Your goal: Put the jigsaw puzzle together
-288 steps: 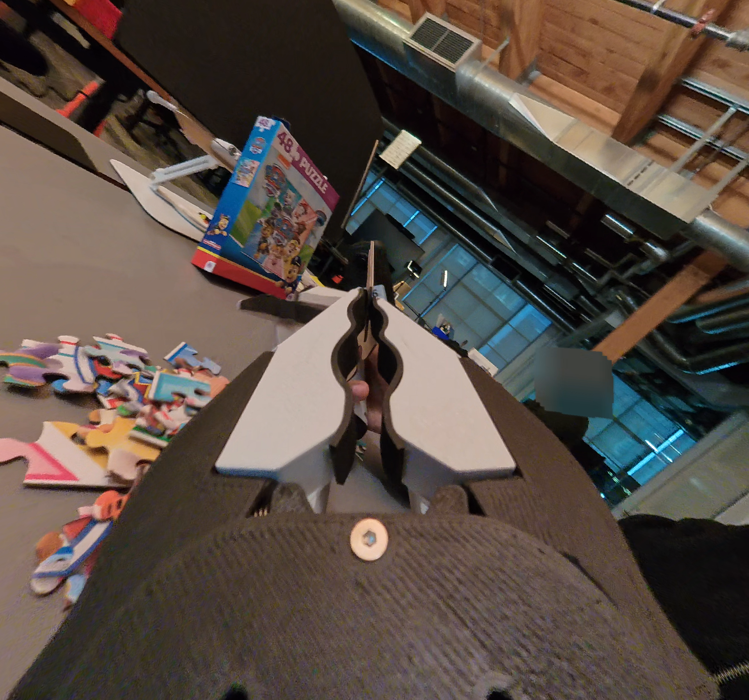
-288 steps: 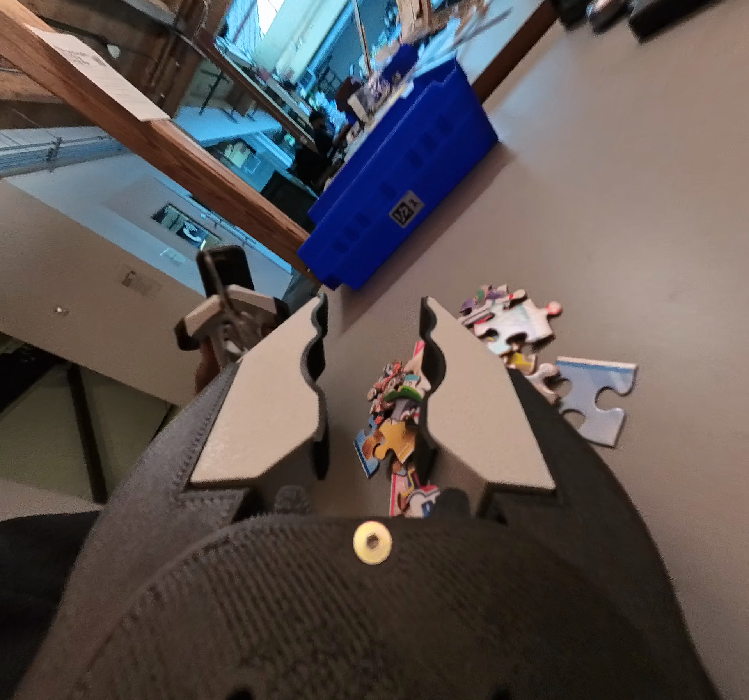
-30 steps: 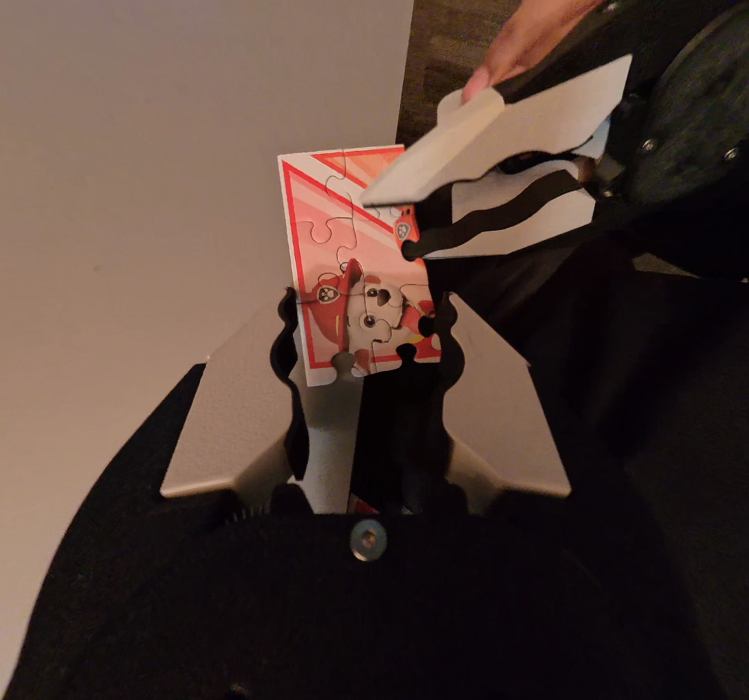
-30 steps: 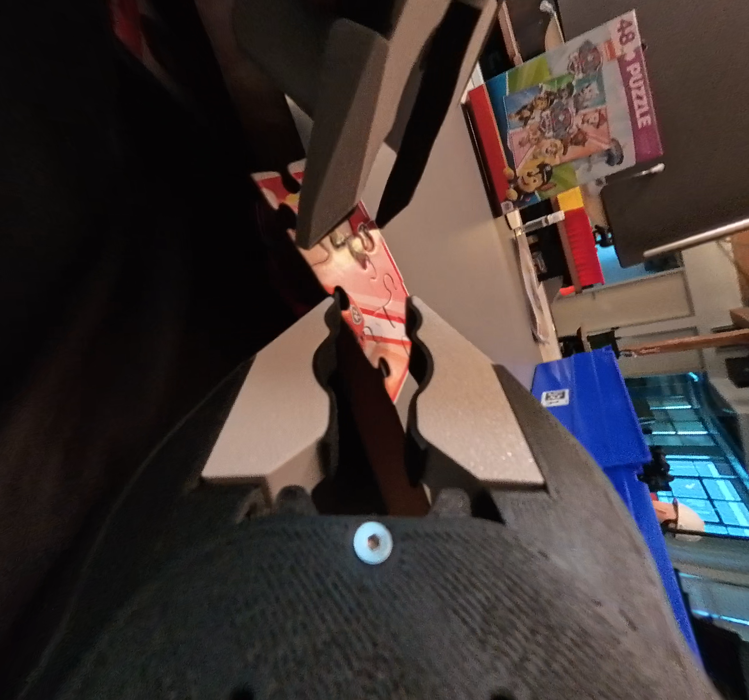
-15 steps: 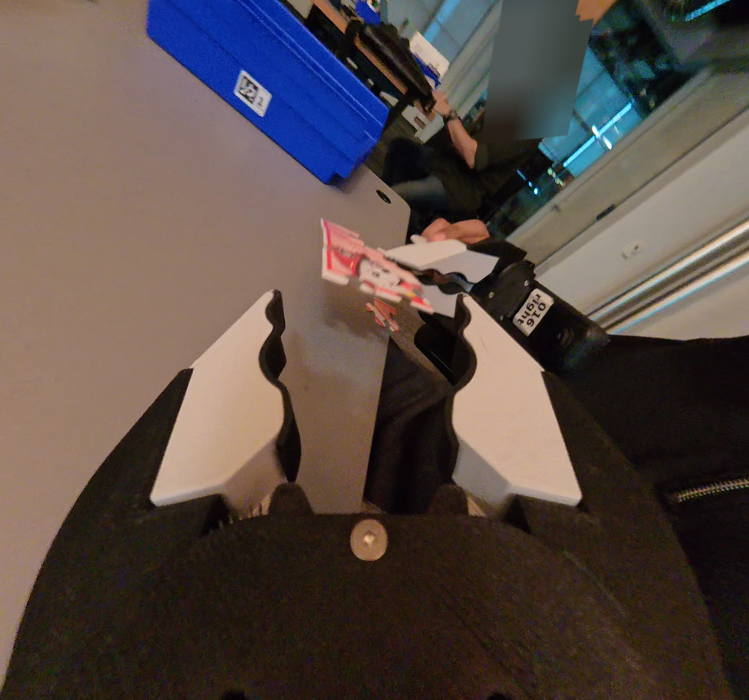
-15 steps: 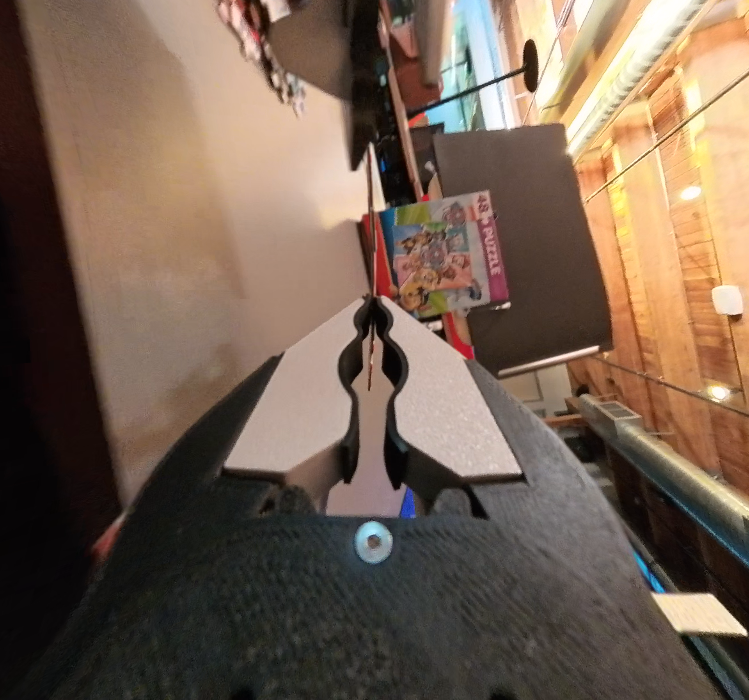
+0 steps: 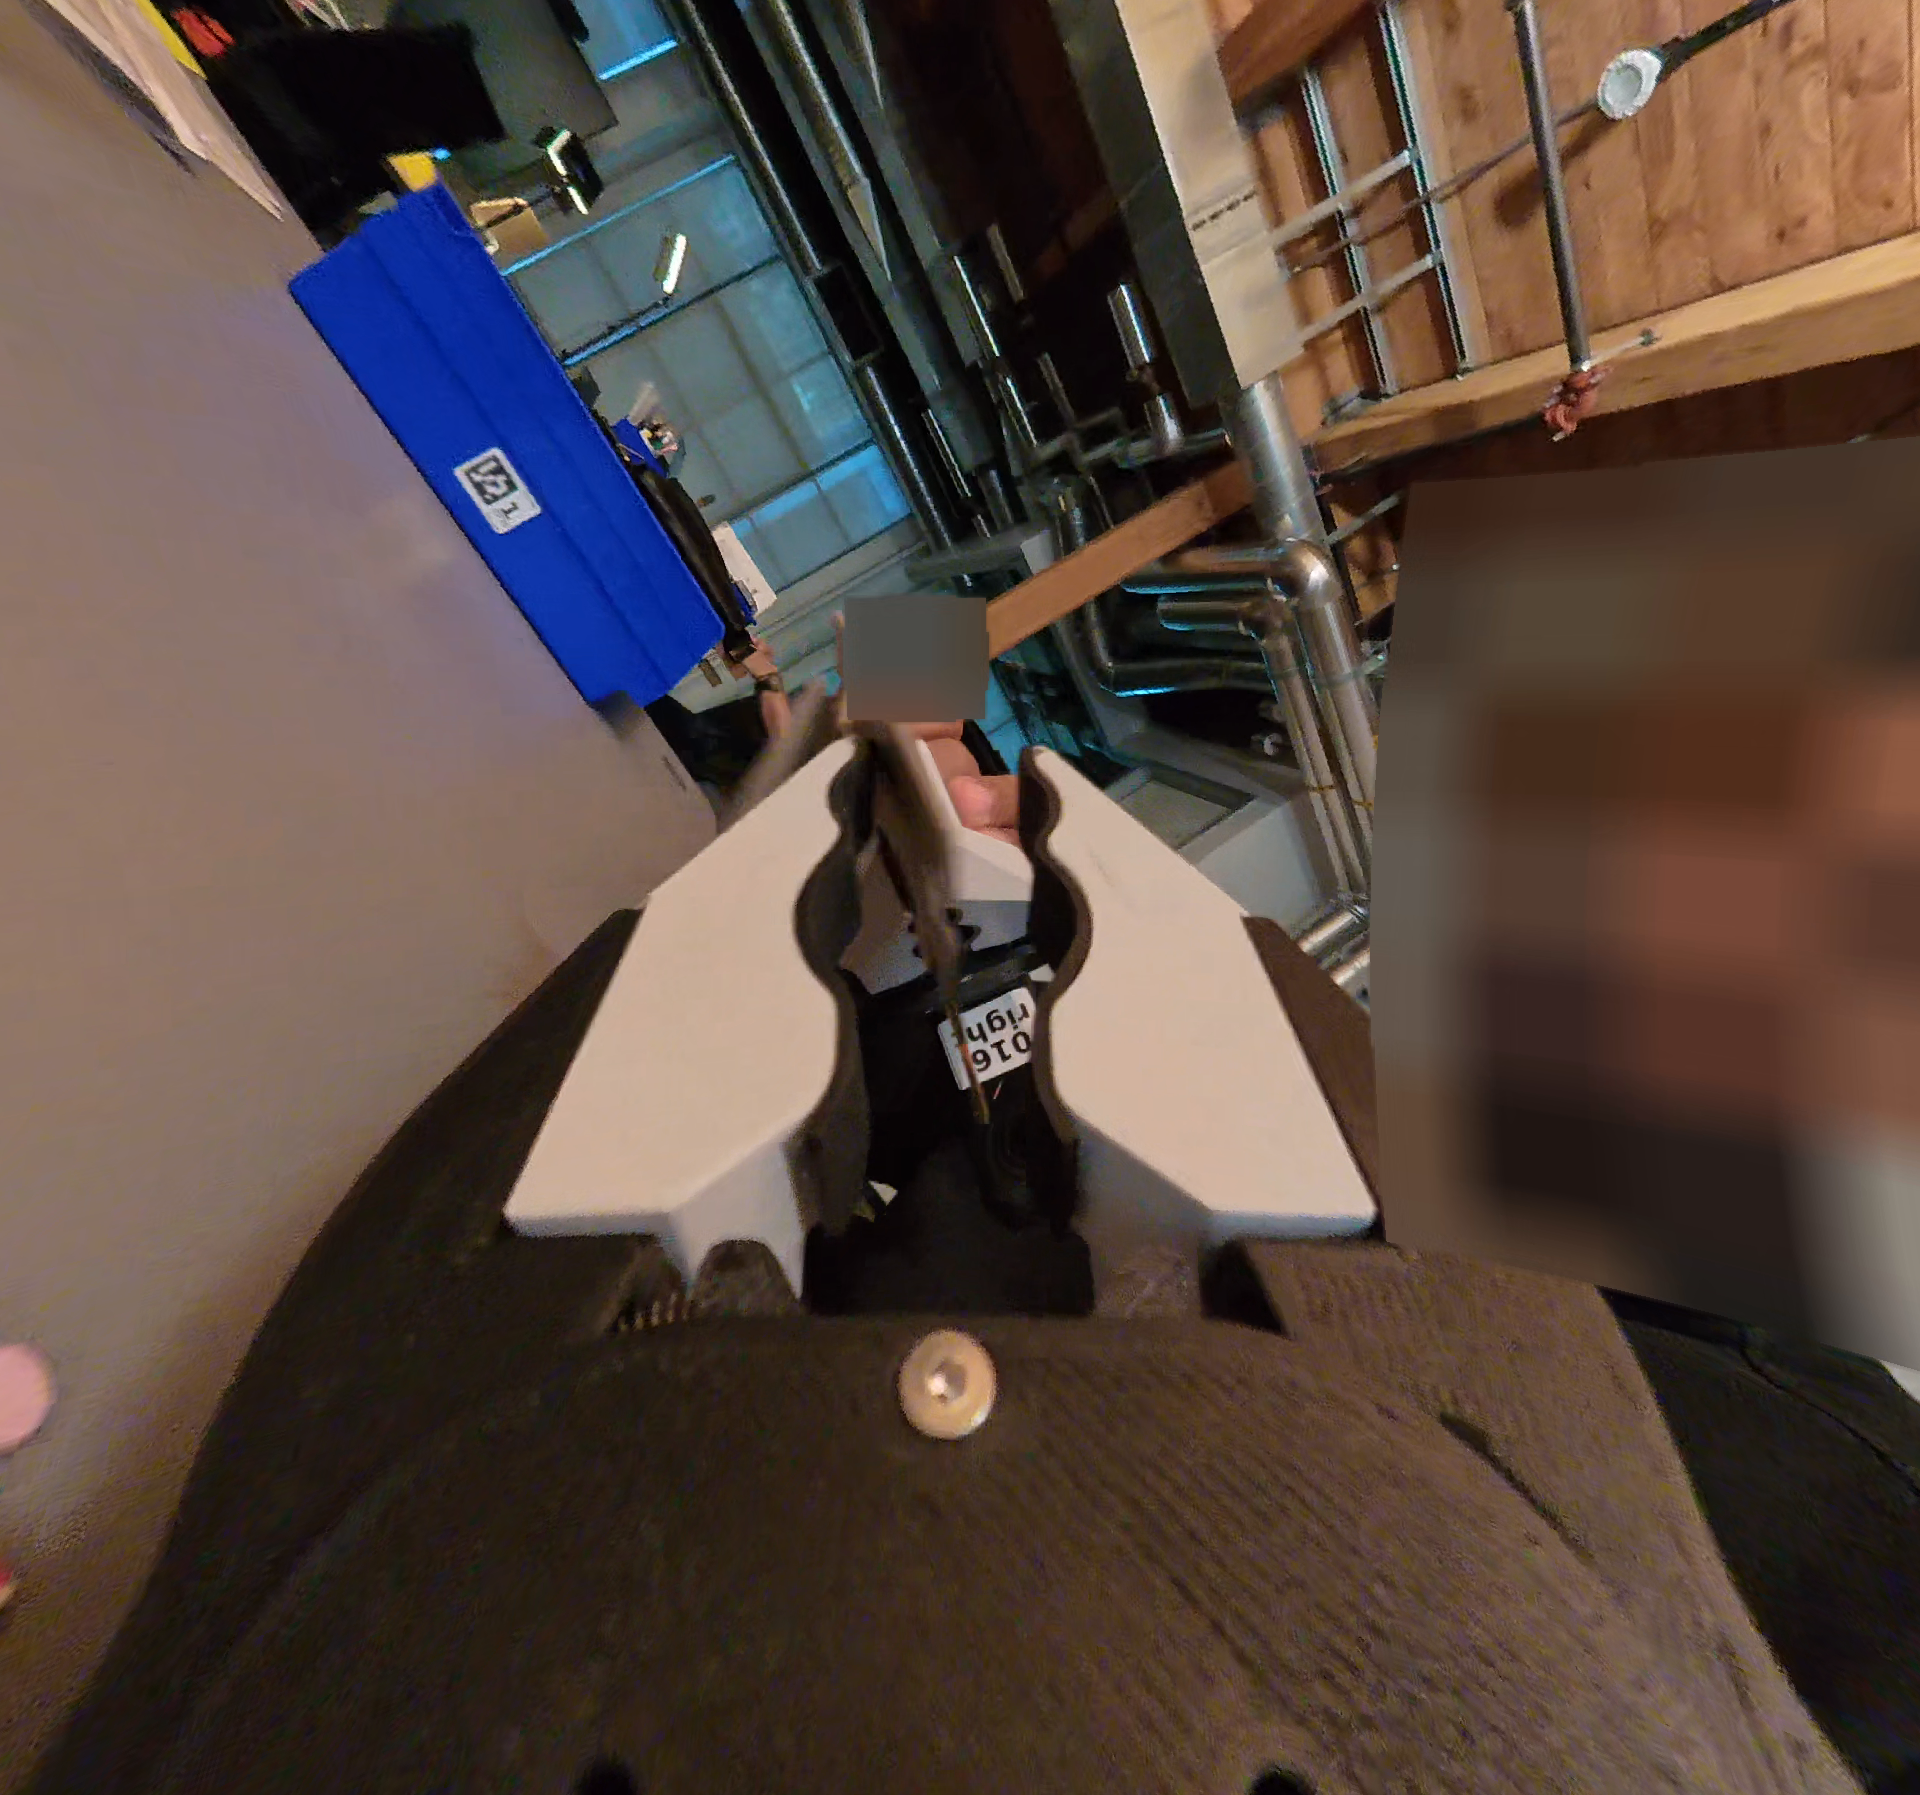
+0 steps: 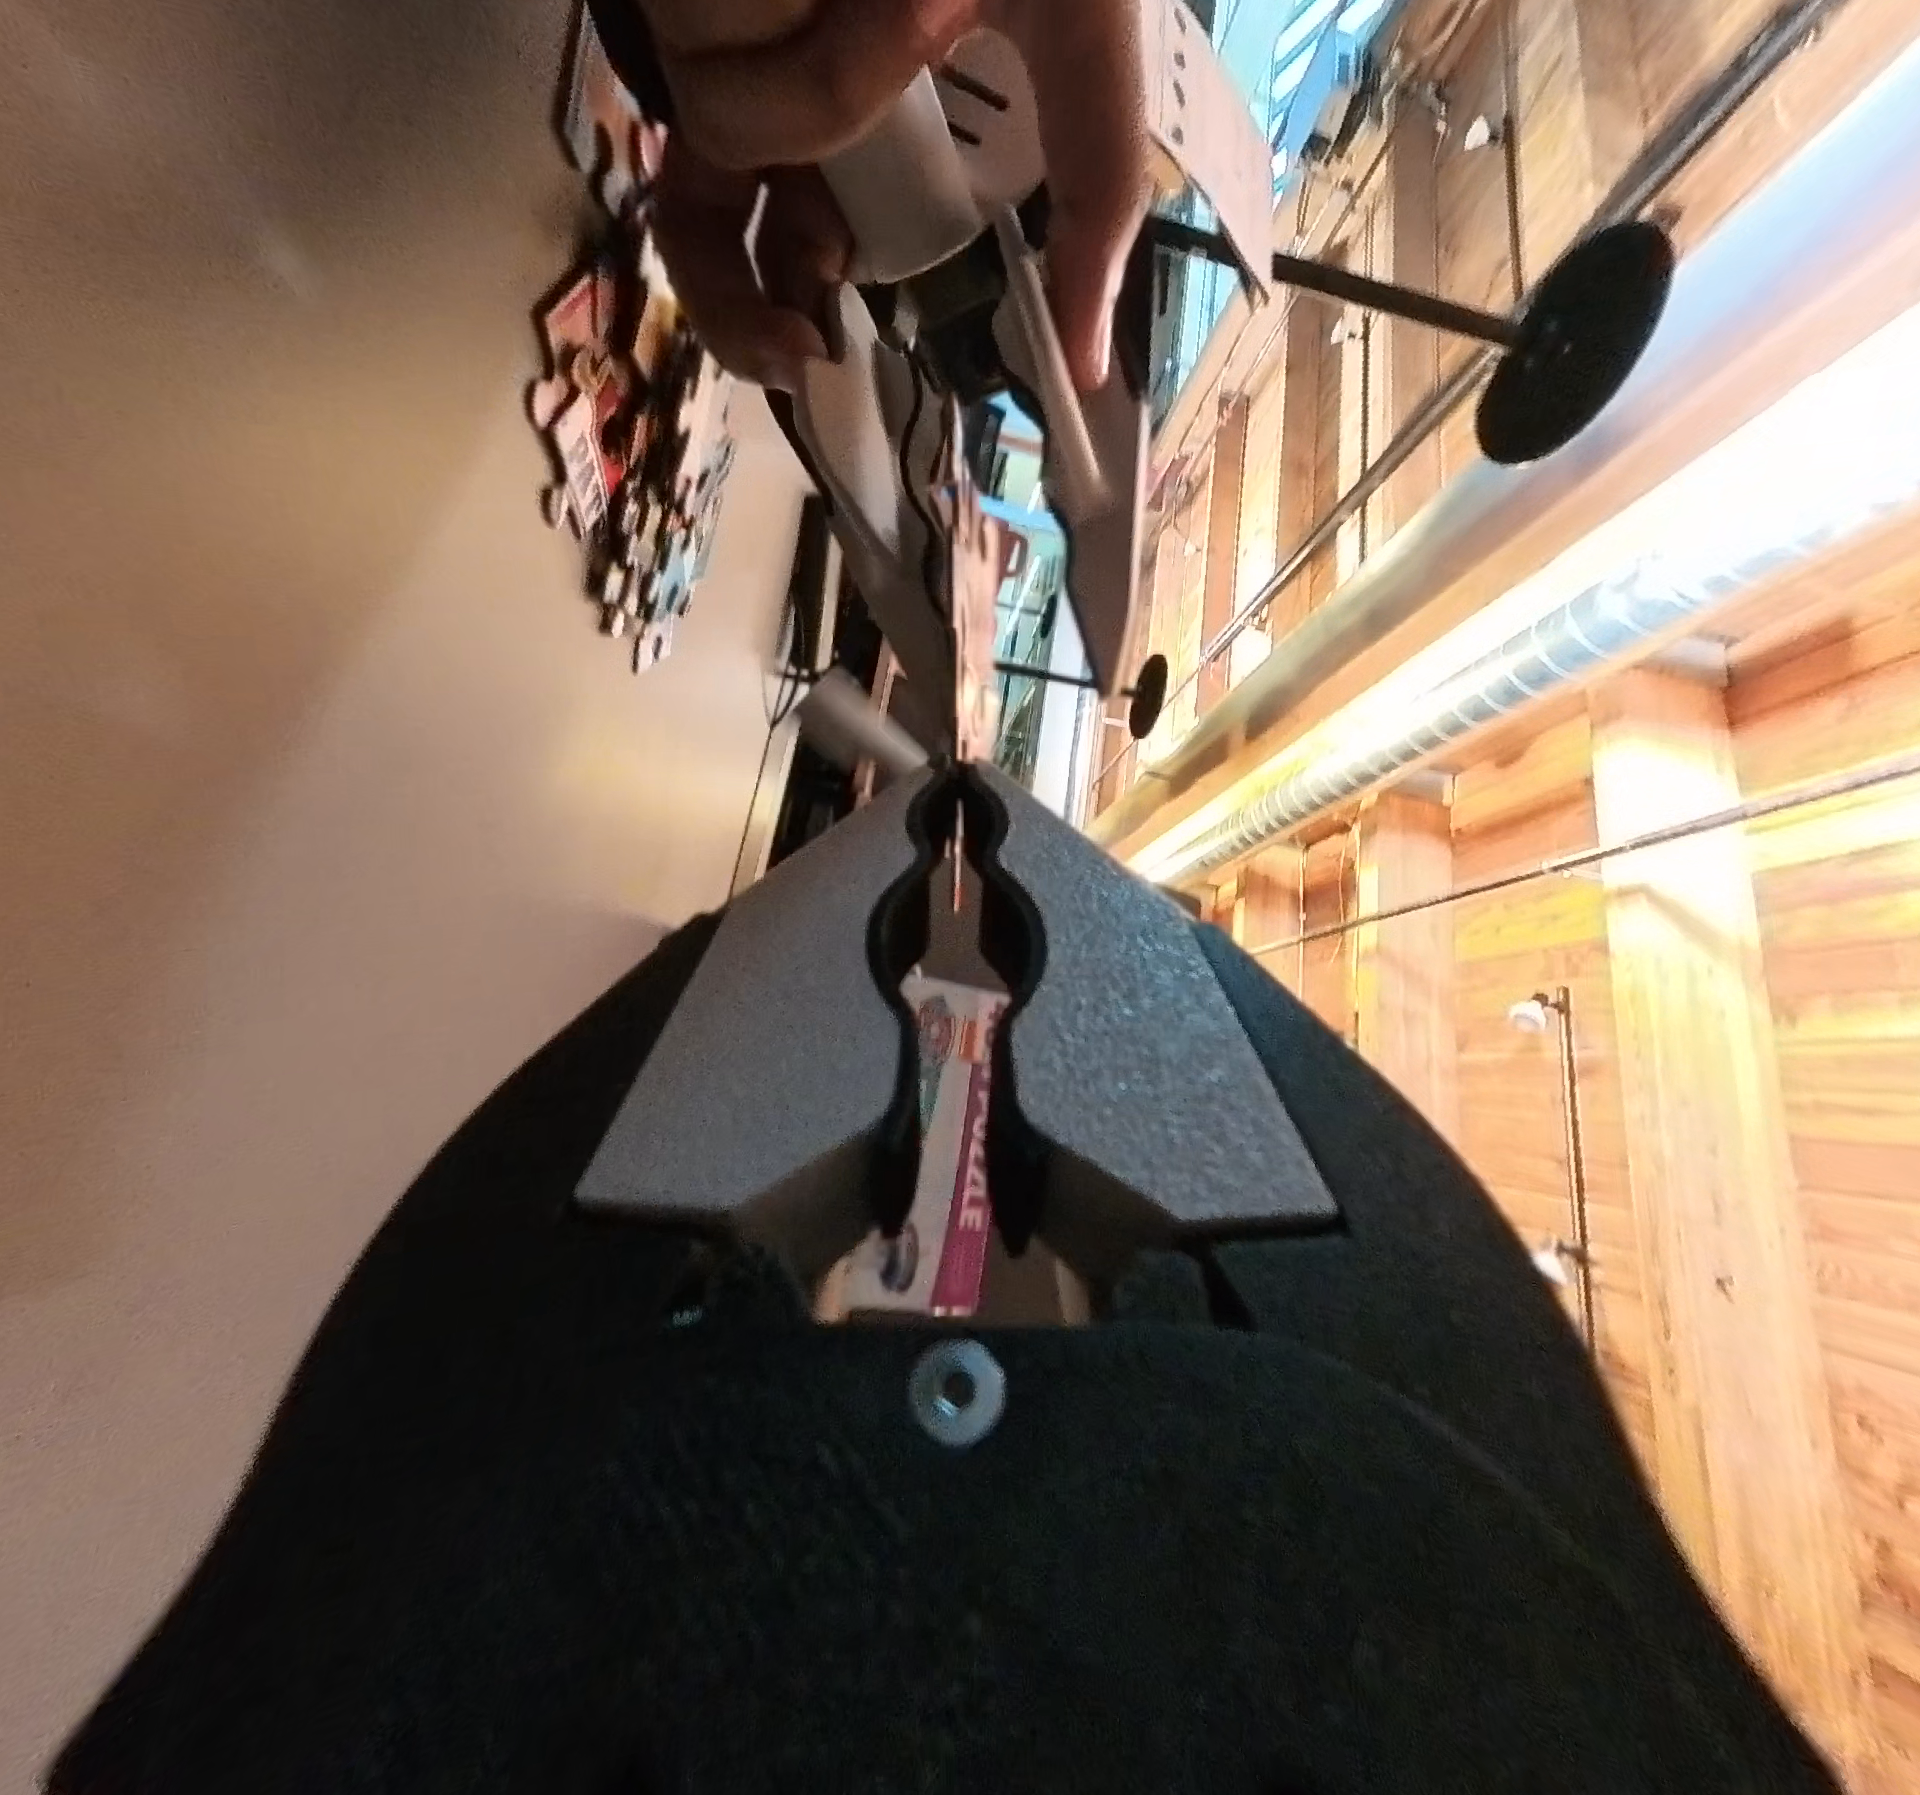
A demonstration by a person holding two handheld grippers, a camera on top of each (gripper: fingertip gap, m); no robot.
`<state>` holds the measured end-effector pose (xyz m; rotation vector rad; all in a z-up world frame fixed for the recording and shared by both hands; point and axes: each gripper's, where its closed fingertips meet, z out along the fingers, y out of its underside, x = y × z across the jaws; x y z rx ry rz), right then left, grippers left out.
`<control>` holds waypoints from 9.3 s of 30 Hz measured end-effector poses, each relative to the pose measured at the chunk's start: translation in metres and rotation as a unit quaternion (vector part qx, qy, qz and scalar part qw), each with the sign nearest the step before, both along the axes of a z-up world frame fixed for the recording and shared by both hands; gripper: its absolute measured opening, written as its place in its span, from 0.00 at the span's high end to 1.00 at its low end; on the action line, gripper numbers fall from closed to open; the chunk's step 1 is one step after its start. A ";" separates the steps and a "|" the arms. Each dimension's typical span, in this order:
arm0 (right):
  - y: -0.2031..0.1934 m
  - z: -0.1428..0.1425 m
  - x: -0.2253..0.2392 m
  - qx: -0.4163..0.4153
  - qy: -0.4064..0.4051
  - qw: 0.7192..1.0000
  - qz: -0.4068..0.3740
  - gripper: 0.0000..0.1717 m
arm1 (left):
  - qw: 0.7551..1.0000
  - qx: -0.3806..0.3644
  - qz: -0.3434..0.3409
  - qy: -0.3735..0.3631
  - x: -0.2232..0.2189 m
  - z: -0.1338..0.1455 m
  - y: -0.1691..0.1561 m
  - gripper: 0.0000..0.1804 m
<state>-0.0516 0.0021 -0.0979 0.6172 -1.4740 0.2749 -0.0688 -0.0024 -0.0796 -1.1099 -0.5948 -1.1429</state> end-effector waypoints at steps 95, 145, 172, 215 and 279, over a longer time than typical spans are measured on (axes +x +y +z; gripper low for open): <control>-0.066 -0.019 -0.120 -0.483 -0.848 0.217 0.009 1.00 | 0.913 -0.267 0.275 0.141 -0.076 -0.033 -0.094 1.00; 0.028 -0.111 -0.062 -0.246 -0.707 0.653 -0.113 0.82 | 0.912 -0.300 0.156 0.232 -0.041 -0.046 -0.024 0.77; -0.020 -0.109 0.012 -0.205 -0.751 0.624 -0.075 0.68 | 0.922 -0.305 0.118 0.206 -0.025 -0.059 -0.011 0.72; -0.029 -0.087 0.087 -0.257 -0.488 0.829 -0.090 1.00 | 0.772 -0.372 0.036 0.515 0.110 -0.116 -0.038 0.79; -0.021 0.002 -0.093 -0.377 -0.503 0.771 -0.102 1.00 | 0.576 -0.493 0.227 0.612 -0.095 -0.072 -0.069 1.00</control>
